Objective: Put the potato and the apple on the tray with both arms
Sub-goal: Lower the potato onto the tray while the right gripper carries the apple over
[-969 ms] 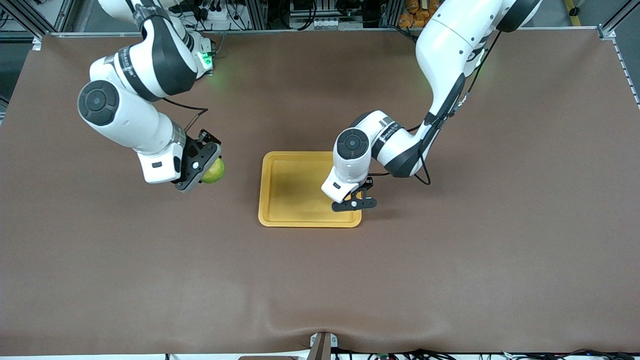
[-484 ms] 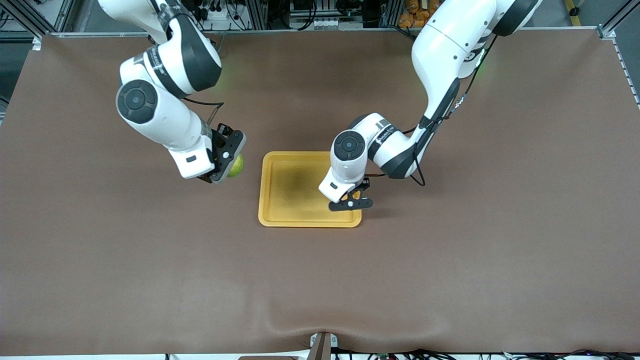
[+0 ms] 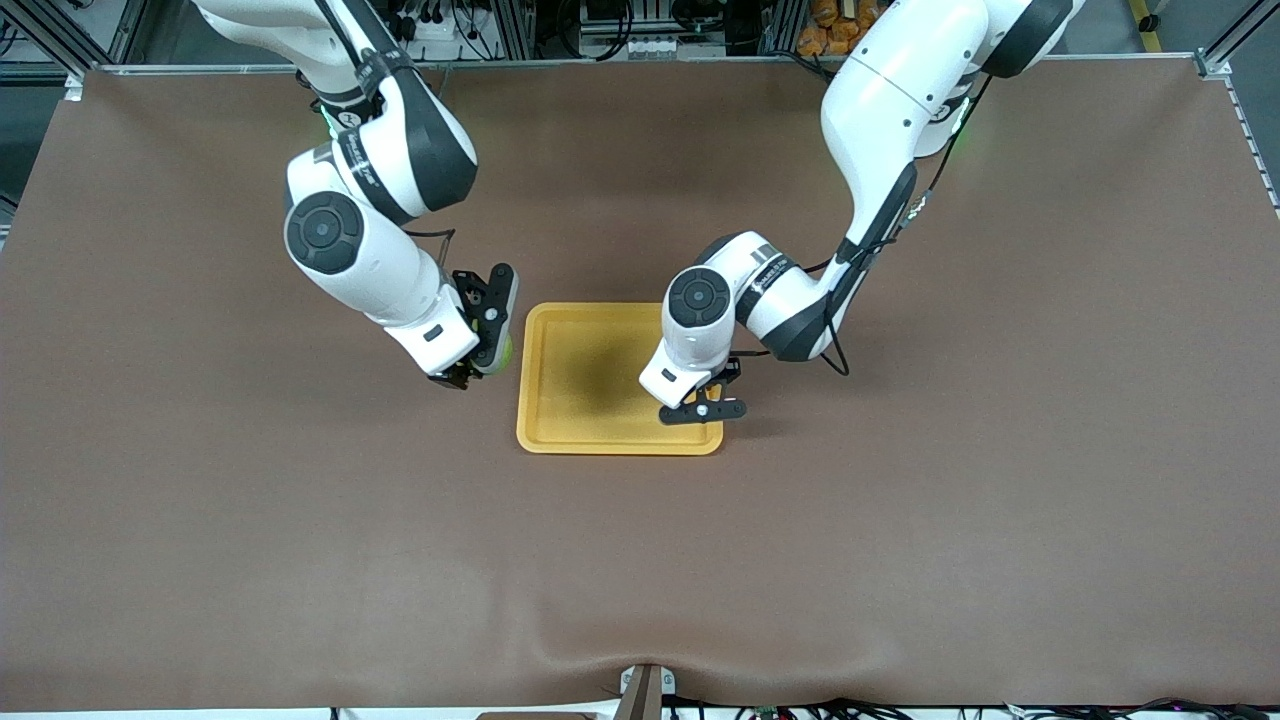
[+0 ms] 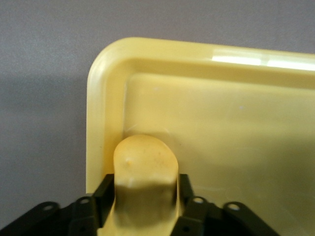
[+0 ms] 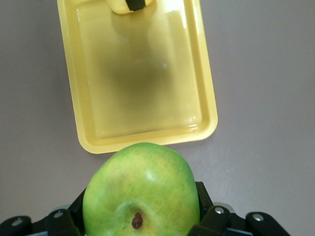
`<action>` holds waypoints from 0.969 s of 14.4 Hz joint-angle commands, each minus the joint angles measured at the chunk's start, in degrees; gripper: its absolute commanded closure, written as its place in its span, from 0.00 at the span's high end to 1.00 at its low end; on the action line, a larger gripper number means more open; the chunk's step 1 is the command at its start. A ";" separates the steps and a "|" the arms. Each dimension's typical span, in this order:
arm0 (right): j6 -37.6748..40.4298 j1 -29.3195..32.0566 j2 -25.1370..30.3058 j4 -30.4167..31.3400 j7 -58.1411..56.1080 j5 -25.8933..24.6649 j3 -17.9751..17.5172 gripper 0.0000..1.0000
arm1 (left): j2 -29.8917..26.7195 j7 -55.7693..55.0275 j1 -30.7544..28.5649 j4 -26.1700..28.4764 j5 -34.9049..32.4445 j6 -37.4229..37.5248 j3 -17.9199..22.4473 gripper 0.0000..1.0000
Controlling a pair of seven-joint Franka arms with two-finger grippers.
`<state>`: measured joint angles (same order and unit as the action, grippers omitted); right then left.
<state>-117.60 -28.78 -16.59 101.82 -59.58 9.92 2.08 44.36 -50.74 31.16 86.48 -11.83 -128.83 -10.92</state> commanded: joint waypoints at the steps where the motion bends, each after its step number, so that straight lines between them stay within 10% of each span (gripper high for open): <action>1: -2.00 -2.51 -1.77 -1.36 -2.55 -0.78 0.55 0.00 | -0.15 1.51 0.13 -1.58 -0.04 -0.01 0.55 1.00; 14: -11.07 -8.22 -11.00 -1.10 -7.66 -2.45 0.64 0.00 | -10.51 4.42 -6.45 -2.37 0.67 5.51 0.20 1.00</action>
<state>-128.44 -36.26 -25.66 101.76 -66.88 8.53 2.09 36.36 -47.14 25.56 83.18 -11.85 -125.52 -10.38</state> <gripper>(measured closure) 0.181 0.000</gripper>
